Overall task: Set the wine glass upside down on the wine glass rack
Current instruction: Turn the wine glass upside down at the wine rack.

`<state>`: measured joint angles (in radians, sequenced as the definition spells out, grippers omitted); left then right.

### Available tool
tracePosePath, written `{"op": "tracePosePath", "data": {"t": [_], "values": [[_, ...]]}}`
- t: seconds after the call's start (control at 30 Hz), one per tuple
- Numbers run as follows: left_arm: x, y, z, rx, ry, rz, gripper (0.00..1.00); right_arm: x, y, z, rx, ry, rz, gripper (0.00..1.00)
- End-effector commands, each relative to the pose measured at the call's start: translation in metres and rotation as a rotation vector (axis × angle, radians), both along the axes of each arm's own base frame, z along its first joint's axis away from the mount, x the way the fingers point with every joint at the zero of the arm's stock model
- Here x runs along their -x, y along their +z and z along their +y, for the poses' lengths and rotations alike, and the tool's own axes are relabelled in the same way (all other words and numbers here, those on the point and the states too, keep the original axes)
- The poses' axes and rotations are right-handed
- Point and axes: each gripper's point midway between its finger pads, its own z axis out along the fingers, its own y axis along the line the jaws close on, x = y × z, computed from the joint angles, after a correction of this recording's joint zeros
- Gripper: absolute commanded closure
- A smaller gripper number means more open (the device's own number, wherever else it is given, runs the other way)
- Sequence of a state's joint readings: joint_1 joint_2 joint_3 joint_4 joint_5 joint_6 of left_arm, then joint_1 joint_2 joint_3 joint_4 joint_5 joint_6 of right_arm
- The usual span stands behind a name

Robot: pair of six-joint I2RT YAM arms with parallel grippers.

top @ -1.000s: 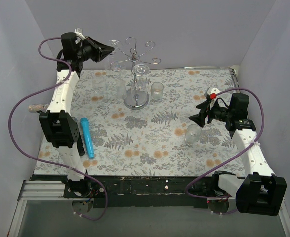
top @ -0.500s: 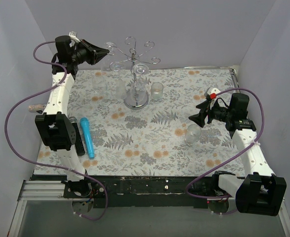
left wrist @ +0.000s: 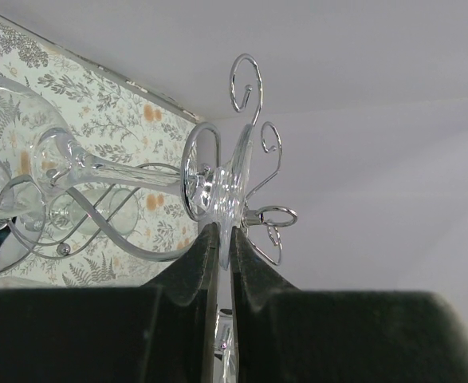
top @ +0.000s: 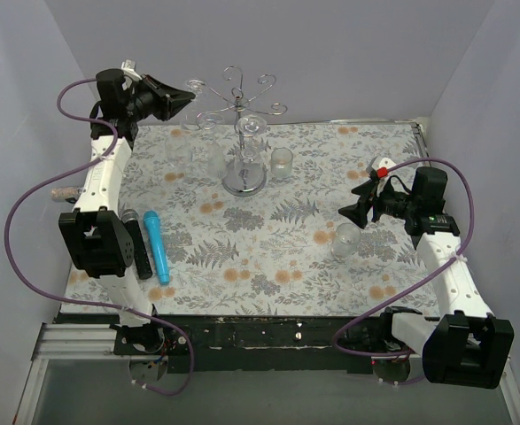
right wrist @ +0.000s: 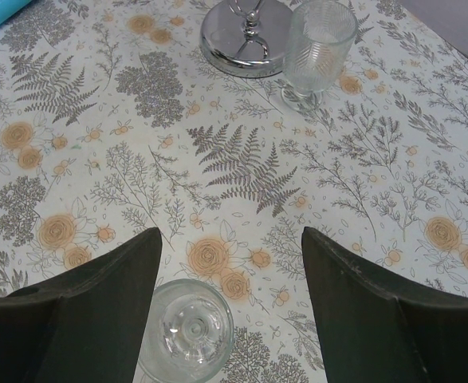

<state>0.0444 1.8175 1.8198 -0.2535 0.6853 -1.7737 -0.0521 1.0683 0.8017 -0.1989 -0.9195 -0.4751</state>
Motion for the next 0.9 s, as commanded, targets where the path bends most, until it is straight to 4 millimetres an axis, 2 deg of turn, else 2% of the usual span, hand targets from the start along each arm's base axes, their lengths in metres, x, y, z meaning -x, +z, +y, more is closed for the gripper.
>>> {"op": "tracePosePath", "data": {"t": [0.0,0.87], "values": [[0.023,0.048,0.005,0.001,-0.010,-0.134,1.00,0.001,0.009,0.001,-0.004,0.017,-0.053,0.21],[0.016,0.028,-0.010,0.026,-0.078,-0.085,1.00,0.001,0.008,0.001,-0.001,0.013,-0.055,0.21]]}}
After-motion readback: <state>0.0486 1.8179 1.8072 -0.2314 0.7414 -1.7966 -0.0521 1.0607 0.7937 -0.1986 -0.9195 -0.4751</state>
